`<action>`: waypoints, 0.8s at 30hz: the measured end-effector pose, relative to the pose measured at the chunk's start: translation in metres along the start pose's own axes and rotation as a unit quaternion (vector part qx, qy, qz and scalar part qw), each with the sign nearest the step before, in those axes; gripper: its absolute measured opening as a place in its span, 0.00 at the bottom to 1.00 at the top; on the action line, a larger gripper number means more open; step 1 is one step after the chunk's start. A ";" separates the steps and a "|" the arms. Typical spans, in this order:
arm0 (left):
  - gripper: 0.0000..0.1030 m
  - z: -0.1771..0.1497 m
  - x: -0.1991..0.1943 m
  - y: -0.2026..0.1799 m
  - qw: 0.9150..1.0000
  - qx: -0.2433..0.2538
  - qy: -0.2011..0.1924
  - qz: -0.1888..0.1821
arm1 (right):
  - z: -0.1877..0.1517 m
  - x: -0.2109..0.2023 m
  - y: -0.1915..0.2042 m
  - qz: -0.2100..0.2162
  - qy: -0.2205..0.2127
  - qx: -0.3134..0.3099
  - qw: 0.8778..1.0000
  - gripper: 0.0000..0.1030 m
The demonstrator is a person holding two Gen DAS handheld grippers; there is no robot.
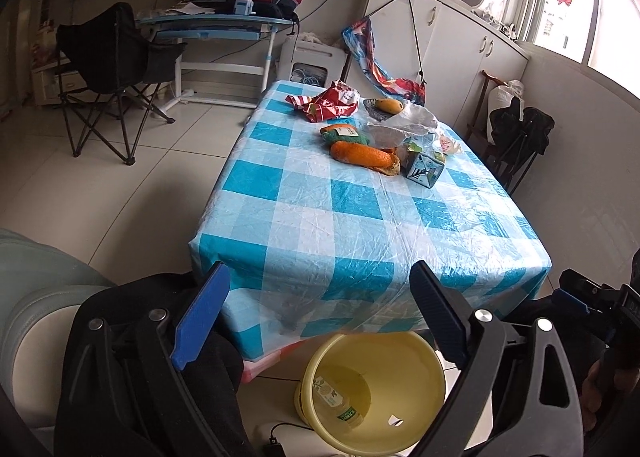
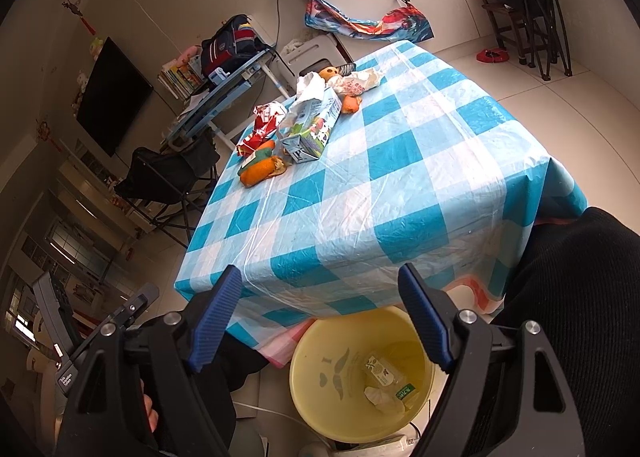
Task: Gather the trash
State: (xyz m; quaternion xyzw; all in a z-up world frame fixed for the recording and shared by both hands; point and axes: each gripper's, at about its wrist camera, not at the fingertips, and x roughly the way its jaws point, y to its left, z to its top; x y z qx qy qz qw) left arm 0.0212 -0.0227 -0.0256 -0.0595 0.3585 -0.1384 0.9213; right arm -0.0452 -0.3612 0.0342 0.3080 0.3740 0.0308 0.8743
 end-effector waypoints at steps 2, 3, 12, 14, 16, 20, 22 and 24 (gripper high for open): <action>0.85 0.000 0.000 0.000 1.000 0.000 0.000 0.000 | 0.000 0.000 0.000 0.000 0.001 0.000 1.000 0.75; 0.85 0.000 0.001 -0.001 1.000 0.000 0.000 0.001 | 0.000 0.000 0.000 0.000 0.000 0.000 1.000 0.75; 0.85 -0.001 0.001 0.001 1.000 -0.003 -0.001 0.003 | 0.000 -0.001 0.000 -0.001 0.000 0.000 1.000 0.75; 0.85 -0.001 0.001 0.002 1.000 -0.004 -0.001 0.004 | 0.000 -0.001 0.000 -0.001 0.000 0.000 1.000 0.75; 0.85 -0.001 0.001 0.002 1.000 -0.004 -0.001 0.004 | 0.000 0.000 0.000 -0.001 0.000 0.000 1.000 0.75; 0.85 -0.001 0.001 0.003 1.000 -0.005 -0.001 0.005 | 0.000 0.000 0.000 -0.002 0.000 0.000 1.000 0.75; 0.85 -0.001 0.000 0.003 1.000 -0.006 -0.003 0.006 | 0.000 -0.001 0.000 -0.001 0.000 0.000 1.000 0.75; 0.85 -0.001 0.000 0.004 1.000 -0.007 -0.005 0.007 | 0.000 0.000 0.000 -0.002 0.000 0.000 1.000 0.75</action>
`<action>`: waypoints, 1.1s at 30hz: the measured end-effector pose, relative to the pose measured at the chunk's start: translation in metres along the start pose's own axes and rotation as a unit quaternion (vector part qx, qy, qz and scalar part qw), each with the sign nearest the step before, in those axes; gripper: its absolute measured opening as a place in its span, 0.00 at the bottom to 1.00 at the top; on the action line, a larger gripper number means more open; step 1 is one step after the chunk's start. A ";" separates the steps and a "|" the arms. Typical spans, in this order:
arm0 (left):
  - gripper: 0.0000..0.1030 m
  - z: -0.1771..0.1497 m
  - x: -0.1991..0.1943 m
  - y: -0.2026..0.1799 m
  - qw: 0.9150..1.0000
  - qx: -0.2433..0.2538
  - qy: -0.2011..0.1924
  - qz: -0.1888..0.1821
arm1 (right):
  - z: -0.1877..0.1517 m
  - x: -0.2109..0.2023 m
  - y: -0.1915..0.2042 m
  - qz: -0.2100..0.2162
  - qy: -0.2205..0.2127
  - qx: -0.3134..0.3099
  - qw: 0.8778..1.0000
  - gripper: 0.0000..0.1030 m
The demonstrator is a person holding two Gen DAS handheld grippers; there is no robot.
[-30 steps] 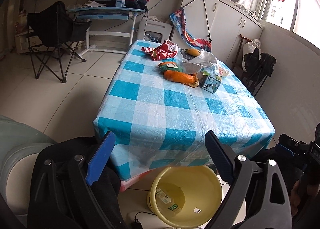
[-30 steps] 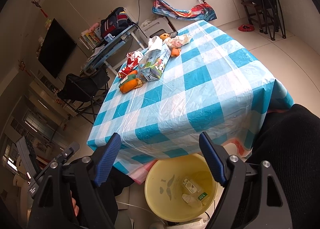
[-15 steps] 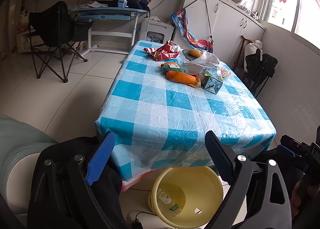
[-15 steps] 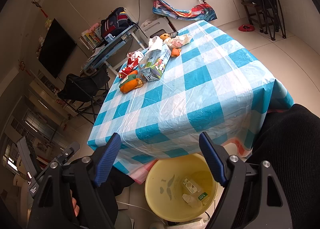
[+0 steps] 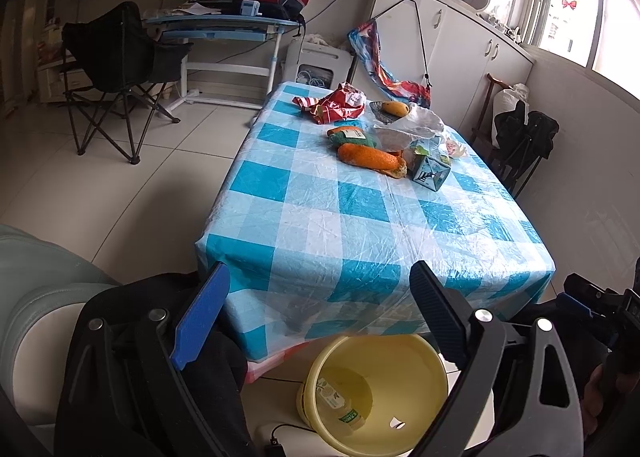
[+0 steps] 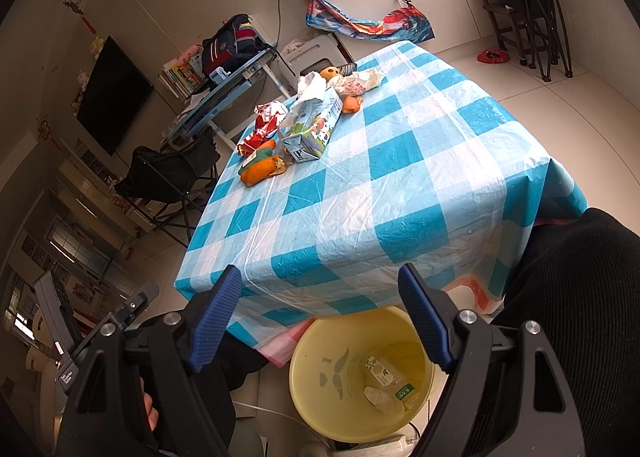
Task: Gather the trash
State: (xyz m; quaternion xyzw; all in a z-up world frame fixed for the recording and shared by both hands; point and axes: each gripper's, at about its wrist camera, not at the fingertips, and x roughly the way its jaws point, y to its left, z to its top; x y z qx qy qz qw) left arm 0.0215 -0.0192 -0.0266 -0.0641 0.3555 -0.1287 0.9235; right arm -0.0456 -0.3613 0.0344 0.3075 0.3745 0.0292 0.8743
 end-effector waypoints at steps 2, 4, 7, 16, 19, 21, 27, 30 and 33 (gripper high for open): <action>0.85 0.000 0.000 0.001 1.000 -0.001 -0.001 0.001 | 0.000 0.000 0.000 0.000 0.000 -0.001 1.000 0.75; 0.85 0.000 0.000 0.001 1.000 -0.003 -0.001 0.003 | 0.000 0.000 0.000 0.000 0.000 0.000 1.000 0.75; 0.85 0.001 0.000 0.002 1.000 -0.004 -0.001 0.003 | 0.000 0.000 0.000 -0.001 0.000 0.000 1.000 0.75; 0.85 0.003 0.003 0.006 1.000 -0.012 0.000 0.005 | 0.003 0.004 -0.001 0.003 0.007 0.001 1.000 0.75; 0.85 0.006 0.007 0.009 1.000 -0.019 0.000 0.006 | 0.006 0.011 0.000 0.005 0.013 0.000 1.000 0.75; 0.85 0.008 0.010 0.010 1.000 -0.020 0.001 0.008 | 0.009 0.017 0.001 0.007 0.017 -0.003 1.000 0.75; 0.85 0.011 0.023 0.006 1.000 -0.012 0.009 0.009 | 0.017 0.034 0.006 0.010 0.030 -0.015 0.999 0.75; 0.85 0.013 0.029 0.003 1.000 -0.006 0.013 0.010 | 0.021 0.042 0.007 0.007 0.034 -0.022 0.999 0.75; 0.85 0.015 0.036 0.002 1.000 -0.004 0.018 0.011 | 0.027 0.049 0.009 0.007 0.038 -0.028 0.999 0.75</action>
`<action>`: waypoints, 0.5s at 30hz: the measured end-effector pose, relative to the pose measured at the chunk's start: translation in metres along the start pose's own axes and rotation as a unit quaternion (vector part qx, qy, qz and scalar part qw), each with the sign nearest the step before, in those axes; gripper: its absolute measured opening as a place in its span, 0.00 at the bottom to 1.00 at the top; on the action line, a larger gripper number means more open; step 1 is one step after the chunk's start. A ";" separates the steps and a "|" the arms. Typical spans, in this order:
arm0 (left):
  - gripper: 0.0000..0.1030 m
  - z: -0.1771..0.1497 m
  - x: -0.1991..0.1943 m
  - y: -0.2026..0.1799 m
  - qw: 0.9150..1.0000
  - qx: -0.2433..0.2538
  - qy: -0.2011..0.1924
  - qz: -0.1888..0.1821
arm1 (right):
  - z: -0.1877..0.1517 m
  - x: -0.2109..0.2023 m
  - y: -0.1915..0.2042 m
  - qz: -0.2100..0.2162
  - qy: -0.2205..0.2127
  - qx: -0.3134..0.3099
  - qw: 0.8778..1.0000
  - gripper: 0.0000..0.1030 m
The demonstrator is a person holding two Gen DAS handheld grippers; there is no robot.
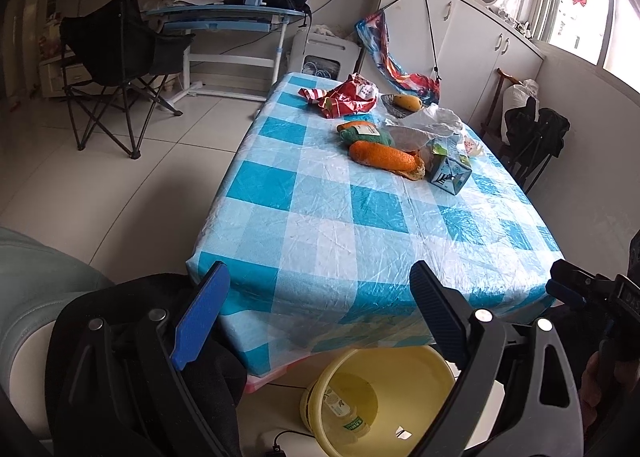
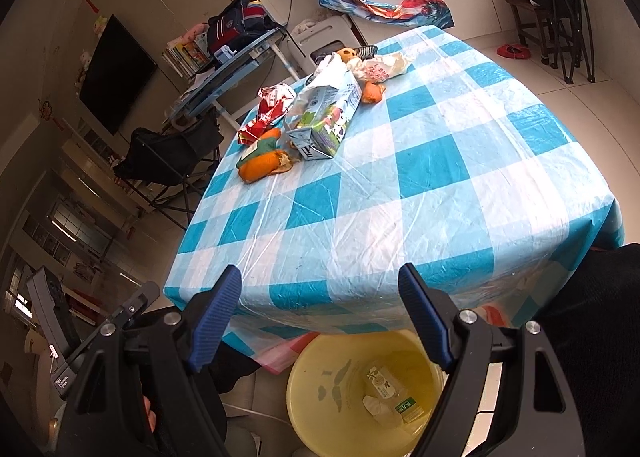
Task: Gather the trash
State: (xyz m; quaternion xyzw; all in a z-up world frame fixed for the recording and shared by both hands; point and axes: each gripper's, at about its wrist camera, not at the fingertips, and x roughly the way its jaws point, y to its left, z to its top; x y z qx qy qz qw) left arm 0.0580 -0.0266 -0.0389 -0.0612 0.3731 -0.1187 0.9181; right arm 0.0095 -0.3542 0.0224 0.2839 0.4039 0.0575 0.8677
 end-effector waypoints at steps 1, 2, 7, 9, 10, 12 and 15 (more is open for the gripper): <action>0.85 0.002 0.002 0.000 1.000 0.000 0.001 0.000 | 0.002 0.002 0.000 0.000 0.001 -0.001 1.000 0.75; 0.85 0.002 0.004 0.000 1.000 0.000 0.002 0.001 | 0.005 0.004 0.001 -0.001 0.002 -0.004 1.000 0.75; 0.85 0.008 0.012 0.000 1.000 0.007 0.007 -0.003 | 0.019 0.014 0.013 0.000 0.004 -0.035 0.999 0.75; 0.85 0.011 0.016 -0.002 1.000 0.009 0.009 -0.005 | 0.027 0.019 0.015 0.001 0.003 -0.036 0.999 0.75; 0.85 0.012 0.018 -0.004 1.000 0.012 0.009 -0.005 | 0.032 0.021 0.015 0.000 0.001 -0.033 0.999 0.75; 0.85 0.014 0.022 -0.006 1.000 0.015 0.011 -0.005 | 0.044 0.026 0.015 -0.003 -0.002 -0.025 1.000 0.75; 0.85 0.014 0.027 -0.009 1.000 0.019 0.014 -0.006 | 0.060 0.034 0.024 -0.007 -0.009 -0.039 0.999 0.75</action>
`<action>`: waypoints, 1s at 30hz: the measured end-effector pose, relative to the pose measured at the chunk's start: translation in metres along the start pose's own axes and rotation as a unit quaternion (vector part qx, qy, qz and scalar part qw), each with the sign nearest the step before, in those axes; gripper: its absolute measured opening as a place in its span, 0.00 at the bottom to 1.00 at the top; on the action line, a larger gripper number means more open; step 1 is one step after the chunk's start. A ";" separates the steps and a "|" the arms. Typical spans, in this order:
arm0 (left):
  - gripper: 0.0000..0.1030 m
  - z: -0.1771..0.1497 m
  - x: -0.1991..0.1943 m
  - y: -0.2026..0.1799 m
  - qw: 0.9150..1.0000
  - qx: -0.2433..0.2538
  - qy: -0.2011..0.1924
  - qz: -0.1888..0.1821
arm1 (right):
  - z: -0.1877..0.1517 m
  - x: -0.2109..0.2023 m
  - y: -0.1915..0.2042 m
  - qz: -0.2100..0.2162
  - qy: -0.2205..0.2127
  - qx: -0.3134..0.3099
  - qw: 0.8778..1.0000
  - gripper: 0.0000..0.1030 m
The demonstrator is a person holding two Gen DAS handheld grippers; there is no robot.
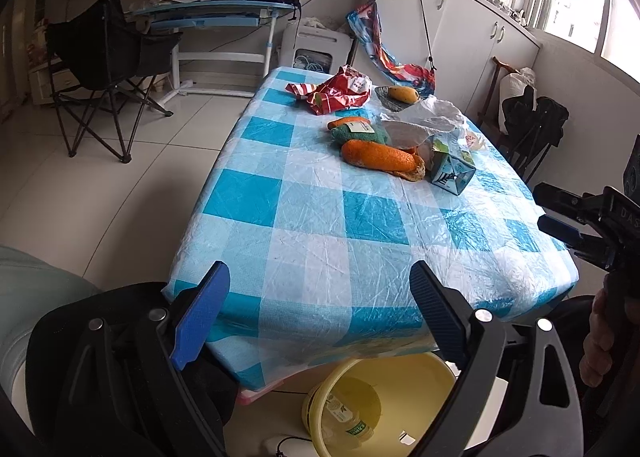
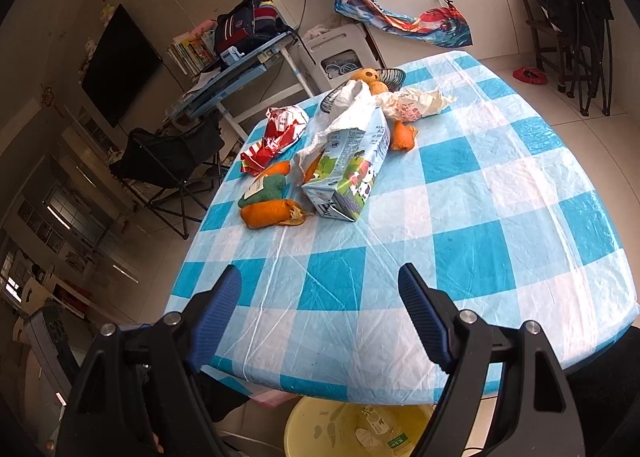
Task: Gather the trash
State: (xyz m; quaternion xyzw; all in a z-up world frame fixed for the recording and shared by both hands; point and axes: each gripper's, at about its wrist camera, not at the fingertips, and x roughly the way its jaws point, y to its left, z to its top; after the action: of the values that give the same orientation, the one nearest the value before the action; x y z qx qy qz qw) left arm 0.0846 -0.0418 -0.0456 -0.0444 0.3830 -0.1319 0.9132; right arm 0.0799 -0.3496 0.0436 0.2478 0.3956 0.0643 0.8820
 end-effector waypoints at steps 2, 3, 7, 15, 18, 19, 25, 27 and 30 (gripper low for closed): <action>0.85 -0.001 0.002 0.000 1.000 0.003 0.002 0.001 | 0.009 0.006 0.012 0.004 -0.002 -0.025 1.000 0.75; 0.85 -0.002 0.003 0.000 1.000 0.002 0.003 0.002 | 0.013 0.010 0.020 0.007 -0.001 -0.046 0.999 0.75; 0.85 -0.002 0.004 0.005 1.000 -0.008 0.004 0.001 | 0.030 0.042 0.050 0.022 0.037 -0.114 0.993 0.77; 0.85 0.001 0.003 0.015 1.000 -0.030 0.000 0.000 | 0.042 0.127 0.097 -0.027 0.122 -0.281 0.951 0.76; 0.85 0.001 0.006 0.019 0.999 -0.040 0.004 -0.003 | 0.037 0.155 0.096 -0.051 0.158 -0.314 0.935 0.72; 0.85 0.001 0.007 0.021 0.999 -0.044 0.006 -0.004 | 0.038 0.162 0.095 -0.061 0.162 -0.318 0.932 0.71; 0.85 0.001 0.010 0.027 0.998 -0.057 0.009 -0.005 | 0.036 0.166 0.086 -0.085 0.175 -0.321 0.927 0.44; 0.85 0.002 0.011 0.026 0.998 -0.058 0.011 -0.005 | 0.029 0.156 0.087 -0.083 0.181 -0.331 0.922 0.28; 0.85 0.001 0.013 0.025 0.998 -0.054 0.013 -0.004 | 0.015 0.138 0.084 -0.071 0.185 -0.332 0.922 0.22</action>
State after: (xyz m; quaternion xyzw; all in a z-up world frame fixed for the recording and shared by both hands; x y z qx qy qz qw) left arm 0.0987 -0.0215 -0.0584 -0.0933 0.4014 -0.1152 0.9038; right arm 0.1910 -0.2399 0.0010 -0.1044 0.5240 0.1743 0.8271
